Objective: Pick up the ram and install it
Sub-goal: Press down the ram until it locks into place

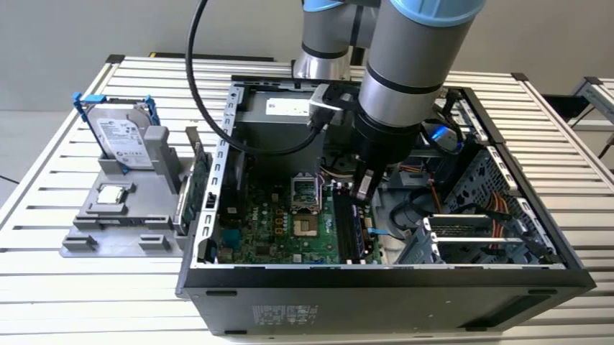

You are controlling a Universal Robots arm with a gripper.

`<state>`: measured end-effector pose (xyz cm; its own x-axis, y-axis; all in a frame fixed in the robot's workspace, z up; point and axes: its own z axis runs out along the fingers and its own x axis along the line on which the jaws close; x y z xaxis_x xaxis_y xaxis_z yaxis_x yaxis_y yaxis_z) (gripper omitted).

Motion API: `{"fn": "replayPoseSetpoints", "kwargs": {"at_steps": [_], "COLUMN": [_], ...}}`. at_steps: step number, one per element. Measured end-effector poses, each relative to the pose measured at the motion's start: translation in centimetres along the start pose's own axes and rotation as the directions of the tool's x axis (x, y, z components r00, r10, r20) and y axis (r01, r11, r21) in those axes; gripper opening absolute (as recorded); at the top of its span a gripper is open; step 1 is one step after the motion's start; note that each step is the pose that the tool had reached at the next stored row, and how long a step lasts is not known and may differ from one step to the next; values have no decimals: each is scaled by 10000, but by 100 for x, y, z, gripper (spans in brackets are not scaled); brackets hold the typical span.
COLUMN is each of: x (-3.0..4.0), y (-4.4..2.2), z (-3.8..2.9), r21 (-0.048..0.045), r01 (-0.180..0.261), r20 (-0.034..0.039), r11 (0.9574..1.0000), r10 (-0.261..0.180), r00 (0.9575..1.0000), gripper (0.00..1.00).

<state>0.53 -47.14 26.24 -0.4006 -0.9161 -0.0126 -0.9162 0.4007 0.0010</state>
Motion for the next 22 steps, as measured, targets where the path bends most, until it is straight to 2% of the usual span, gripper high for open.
{"fn": "replayPoseSetpoints", "kwargs": {"at_steps": [6,11,17,22], "x": [-5,-7,-7,-8], "y": [-12,-16,-17,-18], "z": [1,0,0,0], "r21": [-9,-12,-9,-5], "r01": [587,1131,1787,2348], "r20": [4,10,23,29], "r11": [9983,9936,9839,9720], "r10": [-587,-1131,-1787,-2348], "r00": [9983,9936,9839,9720], "gripper": [0,0,0,0]}}
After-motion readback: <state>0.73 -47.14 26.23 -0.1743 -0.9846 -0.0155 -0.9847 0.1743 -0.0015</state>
